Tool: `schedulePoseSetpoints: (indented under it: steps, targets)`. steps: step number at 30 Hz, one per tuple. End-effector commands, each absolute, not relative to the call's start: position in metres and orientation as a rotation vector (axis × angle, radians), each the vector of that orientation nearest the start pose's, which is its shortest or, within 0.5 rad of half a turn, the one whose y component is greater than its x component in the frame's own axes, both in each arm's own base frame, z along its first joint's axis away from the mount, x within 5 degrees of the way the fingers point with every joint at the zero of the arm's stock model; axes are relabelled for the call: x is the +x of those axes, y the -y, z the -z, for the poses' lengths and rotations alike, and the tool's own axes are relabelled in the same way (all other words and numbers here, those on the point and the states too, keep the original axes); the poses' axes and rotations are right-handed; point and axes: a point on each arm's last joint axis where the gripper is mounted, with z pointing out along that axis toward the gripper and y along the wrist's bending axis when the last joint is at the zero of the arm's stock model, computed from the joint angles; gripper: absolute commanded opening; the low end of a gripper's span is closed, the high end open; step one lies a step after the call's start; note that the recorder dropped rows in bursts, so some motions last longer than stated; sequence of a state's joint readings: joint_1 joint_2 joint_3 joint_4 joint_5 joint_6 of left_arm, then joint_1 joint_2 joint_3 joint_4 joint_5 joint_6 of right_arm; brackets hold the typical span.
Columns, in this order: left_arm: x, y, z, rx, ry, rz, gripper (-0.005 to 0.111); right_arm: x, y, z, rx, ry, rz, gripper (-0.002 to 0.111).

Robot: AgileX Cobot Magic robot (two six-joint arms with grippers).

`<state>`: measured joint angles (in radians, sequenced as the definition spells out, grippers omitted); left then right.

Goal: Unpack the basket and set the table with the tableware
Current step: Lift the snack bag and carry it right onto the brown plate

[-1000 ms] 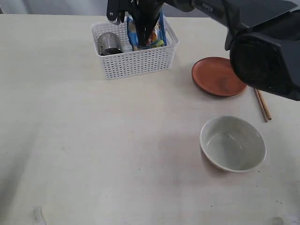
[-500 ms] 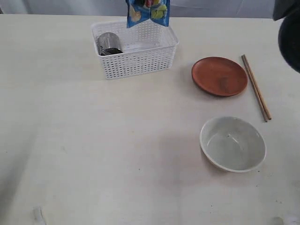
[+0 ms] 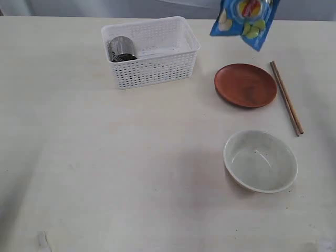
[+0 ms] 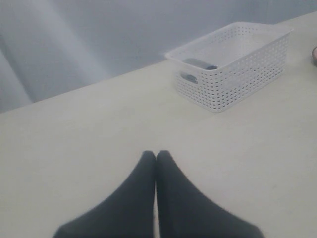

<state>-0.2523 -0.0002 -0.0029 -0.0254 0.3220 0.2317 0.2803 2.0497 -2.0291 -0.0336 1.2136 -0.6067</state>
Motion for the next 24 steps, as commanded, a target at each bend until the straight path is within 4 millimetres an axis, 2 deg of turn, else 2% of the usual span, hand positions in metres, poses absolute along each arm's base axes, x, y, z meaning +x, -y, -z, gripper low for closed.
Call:
schedulePoseSetpoints:
  steps: [1,5,8,18,24]
  targets:
    - [0.052,0.015,-0.184,0.413,-1.759,0.054,0.000,0.427,-0.101,-0.273,-1.197,-2.599,0.021,0.000]
    - [0.052,0.015,-0.184,0.413,-1.759,0.054,0.000,0.427,-0.091,-0.240,-1.196,-2.621,0.093,0.000]
    - [0.052,0.015,-0.184,0.413,-1.759,0.054,0.000,0.424,-0.091,-0.226,-1.213,-2.622,0.083,0.000]
    - [0.052,0.015,-0.184,0.413,-1.759,0.054,0.000,0.429,-0.092,-0.220,-1.183,-2.563,0.102,0.000]
    - [0.052,0.015,-0.184,0.413,-1.759,0.054,0.000,0.432,-0.092,-0.197,-1.212,-2.626,0.081,0.000]
